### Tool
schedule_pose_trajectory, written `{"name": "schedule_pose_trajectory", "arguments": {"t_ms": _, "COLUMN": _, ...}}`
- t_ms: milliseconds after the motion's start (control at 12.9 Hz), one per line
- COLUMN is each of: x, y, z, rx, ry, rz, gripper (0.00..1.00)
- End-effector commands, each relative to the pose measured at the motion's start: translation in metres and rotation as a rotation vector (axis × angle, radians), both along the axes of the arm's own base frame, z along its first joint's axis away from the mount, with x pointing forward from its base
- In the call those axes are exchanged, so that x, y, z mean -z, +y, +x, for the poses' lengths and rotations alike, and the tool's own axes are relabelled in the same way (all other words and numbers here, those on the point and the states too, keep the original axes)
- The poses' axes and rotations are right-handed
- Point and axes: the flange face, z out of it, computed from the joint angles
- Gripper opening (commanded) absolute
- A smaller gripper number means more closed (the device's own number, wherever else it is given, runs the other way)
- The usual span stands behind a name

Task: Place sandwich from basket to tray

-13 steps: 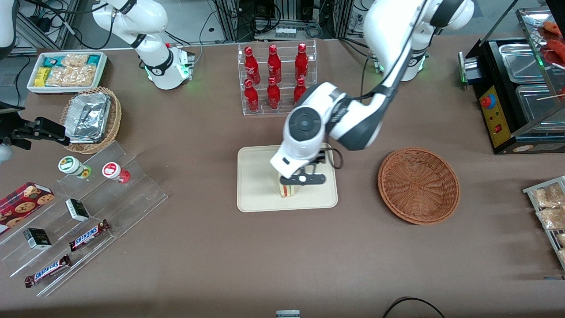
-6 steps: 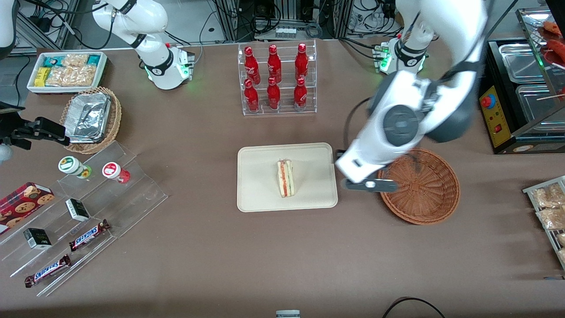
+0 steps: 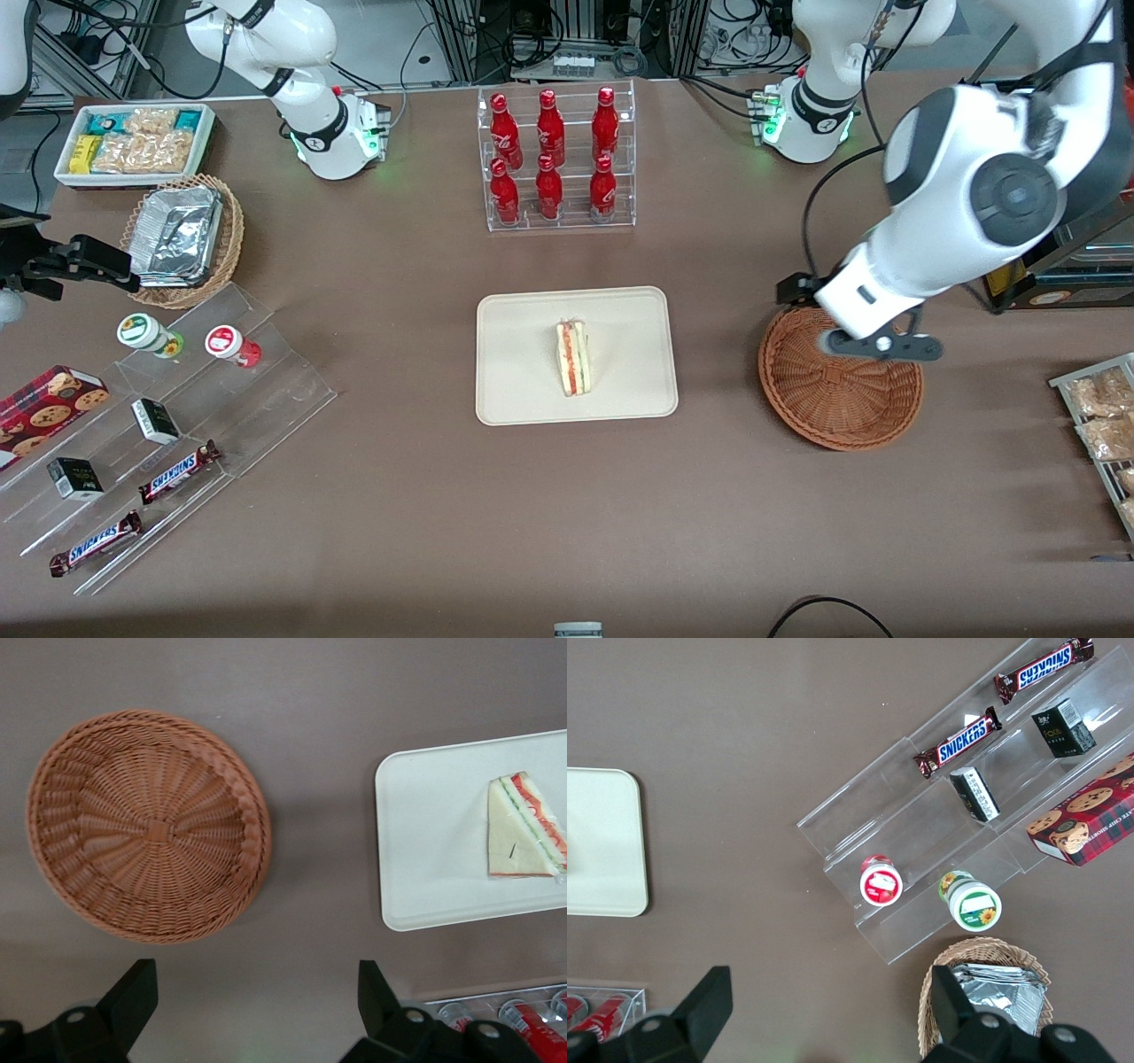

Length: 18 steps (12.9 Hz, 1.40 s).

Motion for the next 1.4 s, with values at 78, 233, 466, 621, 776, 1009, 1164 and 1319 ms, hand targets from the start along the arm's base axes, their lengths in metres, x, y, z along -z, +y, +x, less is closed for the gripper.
{"name": "schedule_pose_trajectory", "arguments": {"t_ms": 78, "x": -0.014, "y": 0.029, "z": -0.035, "rx": -0.006, "ry": -0.008, "rz": 0.044, "gripper": 1.00}}
{"name": "schedule_pose_trajectory", "arguments": {"t_ms": 233, "x": -0.026, "y": 0.054, "z": -0.052, "rx": -0.040, "ry": -0.015, "rz": 0.040, "gripper": 1.00}}
{"name": "schedule_pose_trajectory", "arguments": {"t_ms": 466, "x": -0.045, "y": 0.087, "z": -0.070, "rx": -0.038, "ry": 0.026, "rz": 0.041, "gripper": 1.00}}
{"name": "schedule_pose_trajectory", "arguments": {"t_ms": 621, "x": -0.054, "y": 0.101, "z": -0.076, "rx": -0.064, "ry": 0.037, "rz": 0.047, "gripper": 1.00}}
{"name": "schedule_pose_trajectory", "arguments": {"t_ms": 776, "x": -0.071, "y": 0.110, "z": -0.075, "rx": -0.060, "ry": 0.034, "rz": 0.046, "gripper": 1.00}}
{"name": "schedule_pose_trajectory", "arguments": {"t_ms": 1009, "x": -0.090, "y": 0.138, "z": -0.043, "rx": -0.029, "ry": 0.034, "rz": 0.021, "gripper": 1.00}}
{"name": "schedule_pose_trajectory", "arguments": {"t_ms": 1164, "x": -0.100, "y": 0.147, "z": -0.036, "rx": -0.041, "ry": 0.036, "rz": 0.019, "gripper": 1.00}}
{"name": "schedule_pose_trajectory", "arguments": {"t_ms": 1319, "x": -0.100, "y": 0.148, "z": -0.036, "rx": -0.029, "ry": 0.039, "rz": 0.021, "gripper": 1.00}}
